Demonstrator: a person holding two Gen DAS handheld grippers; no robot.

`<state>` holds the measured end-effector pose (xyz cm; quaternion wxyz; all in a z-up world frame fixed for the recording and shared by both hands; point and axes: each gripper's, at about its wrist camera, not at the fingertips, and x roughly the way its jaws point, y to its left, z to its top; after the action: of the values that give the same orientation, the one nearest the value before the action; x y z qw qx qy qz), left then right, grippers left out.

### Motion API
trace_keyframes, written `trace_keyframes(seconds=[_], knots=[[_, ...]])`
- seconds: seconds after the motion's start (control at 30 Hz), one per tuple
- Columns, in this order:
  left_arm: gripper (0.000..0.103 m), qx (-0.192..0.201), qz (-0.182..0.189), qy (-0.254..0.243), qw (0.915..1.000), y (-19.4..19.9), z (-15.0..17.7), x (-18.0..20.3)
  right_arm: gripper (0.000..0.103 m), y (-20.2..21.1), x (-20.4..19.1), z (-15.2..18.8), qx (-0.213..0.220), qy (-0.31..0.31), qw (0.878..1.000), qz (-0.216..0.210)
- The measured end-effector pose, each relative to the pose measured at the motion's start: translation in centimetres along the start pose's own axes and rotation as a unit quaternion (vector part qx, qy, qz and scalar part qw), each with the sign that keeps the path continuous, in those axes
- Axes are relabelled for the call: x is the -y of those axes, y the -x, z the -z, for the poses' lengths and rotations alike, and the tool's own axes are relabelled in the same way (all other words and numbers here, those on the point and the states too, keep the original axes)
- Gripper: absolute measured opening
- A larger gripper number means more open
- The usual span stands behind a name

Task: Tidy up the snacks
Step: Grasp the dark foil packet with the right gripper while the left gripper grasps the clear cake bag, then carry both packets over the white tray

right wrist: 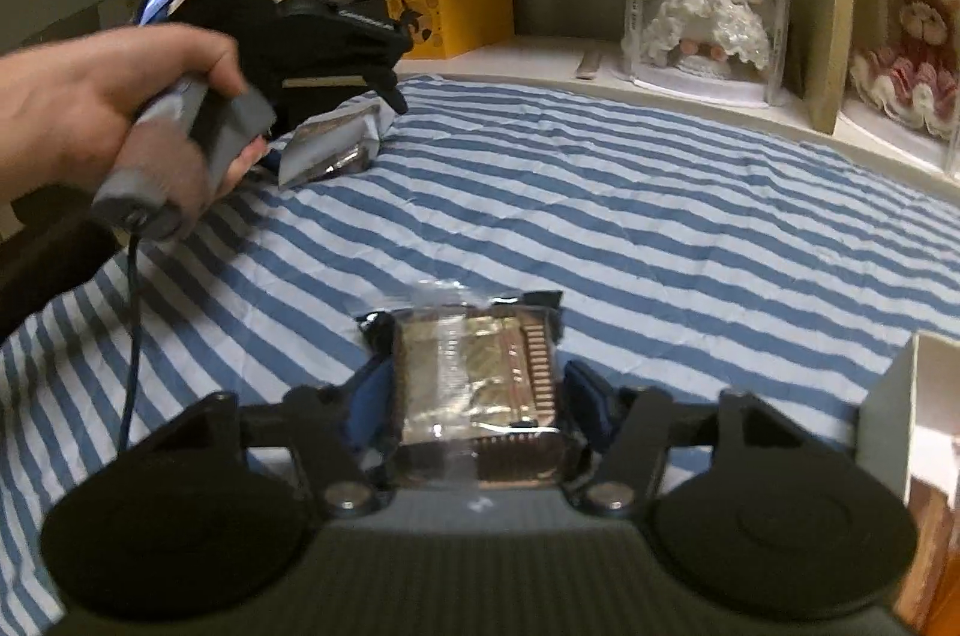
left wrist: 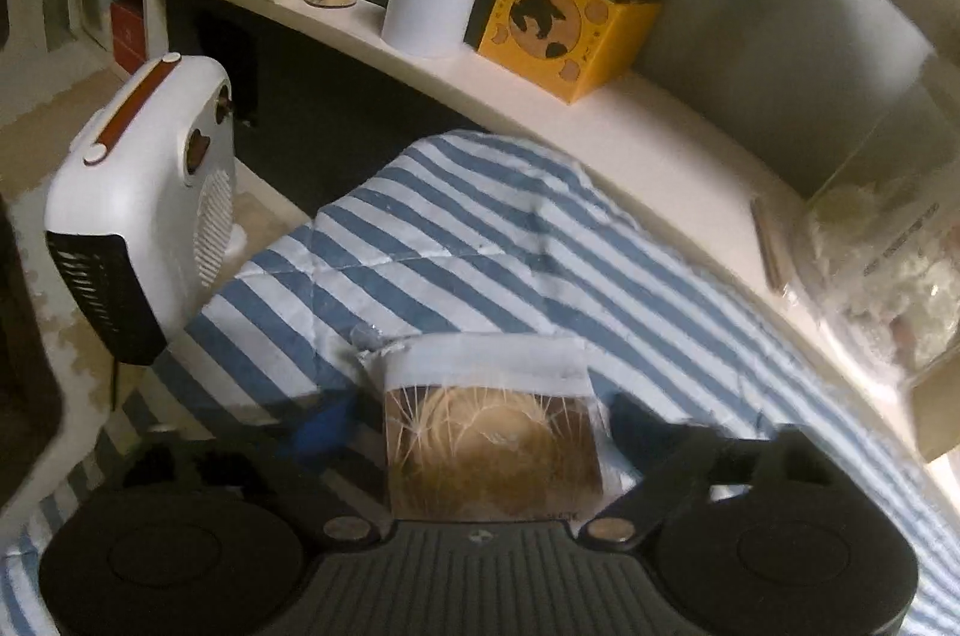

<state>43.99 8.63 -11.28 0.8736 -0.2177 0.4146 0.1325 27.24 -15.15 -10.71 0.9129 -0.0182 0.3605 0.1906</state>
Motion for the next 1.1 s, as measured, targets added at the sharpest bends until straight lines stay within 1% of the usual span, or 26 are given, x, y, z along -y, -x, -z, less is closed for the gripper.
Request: trace_keyframes(seconds=[0.1,0.13,0.2,0.3,0.37,0.5,0.77,0.93,1.1], knots=[[0.07,-0.012,-0.001,-0.03,0.9995,0.3,0.6,0.7,0.064,0.0,0.2,0.0,-0.005,0.005,1.0,-0.005],[0.065,-0.015,-0.002,-0.037,0.9992,0.6,0.8,0.8,0.063,0.0,0.3,0.2,-0.007,0.007,1.0,-0.006],[0.065,-0.014,0.002,-0.043,0.999,1.3,1.4,0.6,0.062,-0.1,0.5,0.0,-0.012,0.01,1.0,-0.008],[0.064,-0.017,0.02,-0.06,0.9979,2.6,2.5,0.4,0.061,0.1,0.8,0.1,-0.017,0.001,1.0,-0.011],[0.064,-0.018,0.033,-0.06,0.9975,3.8,3.3,0.2,0.06,0.6,1.1,0.3,-0.016,-0.009,1.0,-0.011],[0.064,-0.001,0.056,-0.082,0.995,7.5,4.9,0.2,0.059,1.7,1.8,0.4,-0.011,-0.031,0.999,-0.006],[0.064,0.025,0.092,-0.124,0.9878,14.5,7.5,0.0,0.059,5.4,2.0,-0.2,0.019,-0.057,0.998,0.003],[0.064,0.04,0.112,-0.14,0.983,18.5,9.1,-0.2,0.059,7.9,1.8,-0.8,0.04,-0.063,0.997,0.007],[0.064,0.055,0.119,-0.167,0.9771,21.5,10.6,0.3,0.059,10.4,2.2,-1.4,0.055,-0.069,0.996,0.011]])
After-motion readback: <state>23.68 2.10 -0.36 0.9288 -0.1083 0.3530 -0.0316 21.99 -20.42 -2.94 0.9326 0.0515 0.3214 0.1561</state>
